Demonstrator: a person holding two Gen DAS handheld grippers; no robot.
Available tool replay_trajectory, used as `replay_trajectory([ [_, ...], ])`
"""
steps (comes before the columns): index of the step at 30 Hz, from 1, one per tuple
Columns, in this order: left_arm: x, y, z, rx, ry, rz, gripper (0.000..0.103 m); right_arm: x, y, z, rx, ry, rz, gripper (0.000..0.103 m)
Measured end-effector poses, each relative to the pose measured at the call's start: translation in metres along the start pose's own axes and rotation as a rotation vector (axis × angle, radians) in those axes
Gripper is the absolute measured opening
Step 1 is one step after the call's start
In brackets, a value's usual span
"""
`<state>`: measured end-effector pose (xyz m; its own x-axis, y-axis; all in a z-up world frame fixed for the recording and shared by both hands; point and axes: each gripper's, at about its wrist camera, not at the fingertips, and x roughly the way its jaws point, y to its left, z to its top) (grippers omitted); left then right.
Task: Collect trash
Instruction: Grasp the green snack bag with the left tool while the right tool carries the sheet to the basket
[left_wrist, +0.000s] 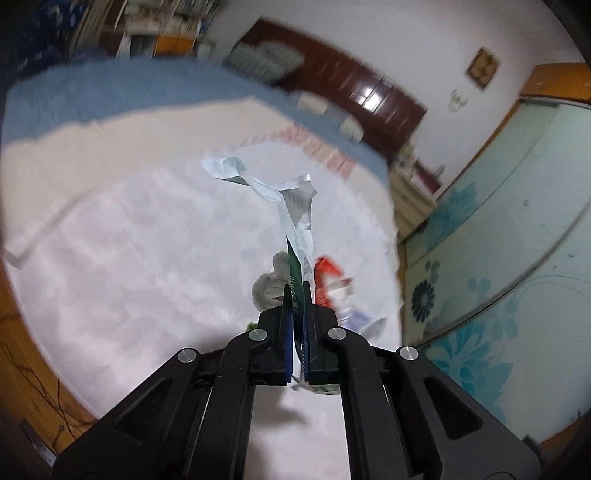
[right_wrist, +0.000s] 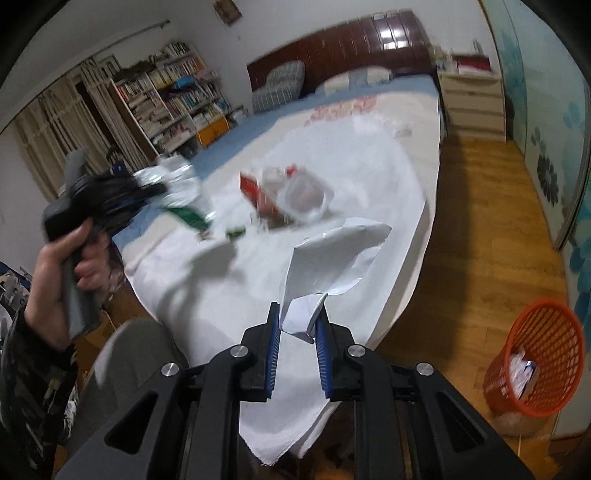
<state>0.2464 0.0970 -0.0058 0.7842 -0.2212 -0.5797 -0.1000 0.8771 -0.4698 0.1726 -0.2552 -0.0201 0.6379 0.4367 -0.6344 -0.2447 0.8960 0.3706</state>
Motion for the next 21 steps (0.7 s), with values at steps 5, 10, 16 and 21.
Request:
replay_trajectory([
  [5,-0.047,-0.071,-0.007,0.186,-0.098,-0.013,0.003,-0.062,-0.025,0.031,-0.054,-0.13,-0.089,0.019],
  [10,-0.048,-0.168,-0.023,0.324,-0.1,-0.169,0.003,-0.133,-0.087,0.05,-0.046,-0.259,-0.291,0.019],
  [16,0.018,-0.289,-0.088,0.494,0.056,-0.336,0.003,-0.166,-0.192,0.03,0.121,-0.265,-0.445,0.02],
  [21,0.109,-0.377,-0.191,0.699,0.235,-0.403,0.003,-0.141,-0.286,-0.026,0.297,-0.161,-0.455,0.019],
])
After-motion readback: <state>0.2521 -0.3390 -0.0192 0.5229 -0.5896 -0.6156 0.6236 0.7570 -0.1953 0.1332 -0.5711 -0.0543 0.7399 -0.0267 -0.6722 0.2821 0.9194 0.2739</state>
